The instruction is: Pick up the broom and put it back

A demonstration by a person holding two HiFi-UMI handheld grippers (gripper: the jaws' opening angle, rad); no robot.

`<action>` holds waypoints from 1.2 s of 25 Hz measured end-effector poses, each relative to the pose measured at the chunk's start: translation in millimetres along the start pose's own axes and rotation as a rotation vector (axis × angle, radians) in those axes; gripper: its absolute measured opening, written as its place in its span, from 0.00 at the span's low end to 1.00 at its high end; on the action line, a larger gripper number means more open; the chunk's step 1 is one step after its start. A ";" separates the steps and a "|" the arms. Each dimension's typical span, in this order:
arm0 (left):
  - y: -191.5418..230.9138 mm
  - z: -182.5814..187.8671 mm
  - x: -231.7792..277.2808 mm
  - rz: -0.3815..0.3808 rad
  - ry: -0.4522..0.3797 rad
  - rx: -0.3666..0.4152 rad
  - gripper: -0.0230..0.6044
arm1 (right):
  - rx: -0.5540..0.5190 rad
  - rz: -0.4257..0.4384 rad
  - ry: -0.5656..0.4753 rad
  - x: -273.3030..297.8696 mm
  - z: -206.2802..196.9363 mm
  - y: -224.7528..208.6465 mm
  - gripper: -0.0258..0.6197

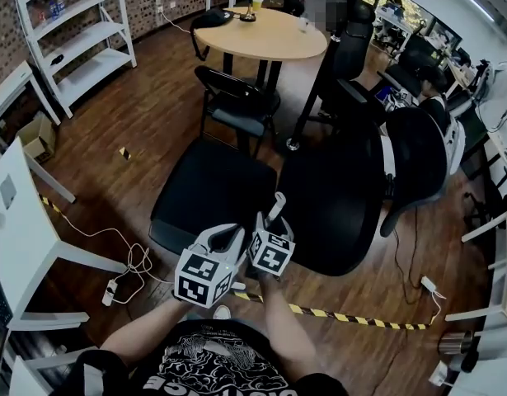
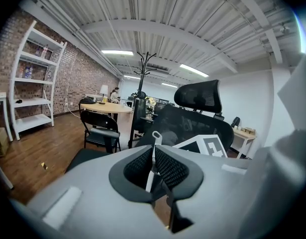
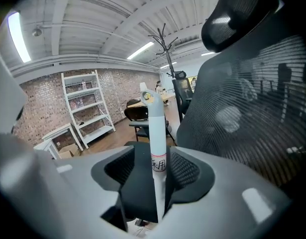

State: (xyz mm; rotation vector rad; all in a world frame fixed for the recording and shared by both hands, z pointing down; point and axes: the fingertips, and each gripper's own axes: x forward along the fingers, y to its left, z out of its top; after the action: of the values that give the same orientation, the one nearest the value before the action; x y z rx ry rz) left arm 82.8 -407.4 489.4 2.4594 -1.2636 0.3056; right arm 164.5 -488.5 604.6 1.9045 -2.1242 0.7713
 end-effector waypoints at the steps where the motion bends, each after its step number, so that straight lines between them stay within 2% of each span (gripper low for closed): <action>1: 1.4 -0.1 2.0 0.001 0.002 -0.002 0.05 | 0.010 -0.004 0.007 3.5 -1.2 -1.3 0.34; 7: 6.6 -0.8 10.6 0.002 0.008 -0.008 0.05 | 0.036 -0.034 0.039 22.1 -7.3 -11.0 0.33; 8: 7.4 -0.1 11.6 0.002 0.009 -0.008 0.05 | 0.038 -0.040 0.041 24.2 -7.3 -12.6 0.30; 10: 9.6 0.4 13.0 0.004 0.010 -0.008 0.05 | 0.024 -0.050 0.043 26.9 -7.6 -14.2 0.18; 11: 10.5 -0.1 13.7 0.005 0.011 -0.009 0.05 | 0.011 -0.053 0.043 27.4 -8.0 -14.4 0.17; 20: 8.0 -4.4 13.7 -0.002 0.020 -0.022 0.05 | -0.026 -0.041 0.009 16.7 -8.3 -10.5 0.18; 30: 10.3 -9.8 -10.7 -0.003 0.013 -0.026 0.05 | -0.066 -0.002 -0.031 -16.7 -14.9 12.9 0.18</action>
State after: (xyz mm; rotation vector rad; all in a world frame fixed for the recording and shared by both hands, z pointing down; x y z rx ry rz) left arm 68.0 -401.0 496.8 2.4335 -1.2507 0.3025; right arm 151.7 -466.2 606.2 1.8973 -2.1376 0.6670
